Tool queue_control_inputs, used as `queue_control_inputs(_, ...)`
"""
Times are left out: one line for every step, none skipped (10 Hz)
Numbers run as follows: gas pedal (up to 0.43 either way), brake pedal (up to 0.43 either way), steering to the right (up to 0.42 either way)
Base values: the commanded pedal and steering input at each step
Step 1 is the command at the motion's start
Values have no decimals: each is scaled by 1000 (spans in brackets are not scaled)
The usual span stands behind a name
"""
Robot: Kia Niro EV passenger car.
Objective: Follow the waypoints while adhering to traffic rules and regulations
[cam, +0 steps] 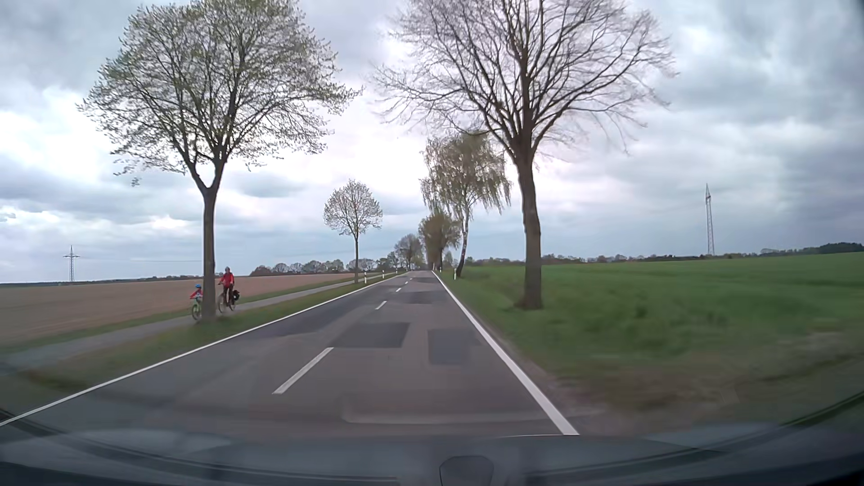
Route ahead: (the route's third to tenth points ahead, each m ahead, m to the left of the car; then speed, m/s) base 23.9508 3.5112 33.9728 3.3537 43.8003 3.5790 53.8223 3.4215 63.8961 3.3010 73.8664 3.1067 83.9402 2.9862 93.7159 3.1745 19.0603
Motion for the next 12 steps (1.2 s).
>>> queue_control_inputs(287,0,-6)
queue_control_inputs(287,0,-5)
queue_control_inputs(287,0,-4)
queue_control_inputs(287,0,-4)
queue_control_inputs(287,0,-4)
queue_control_inputs(287,0,-4)
queue_control_inputs(287,0,-4)
queue_control_inputs(287,0,-4)
queue_control_inputs(287,0,-4)
queue_control_inputs(287,0,-4)
queue_control_inputs(287,0,-3)
queue_control_inputs(280,0,-3)
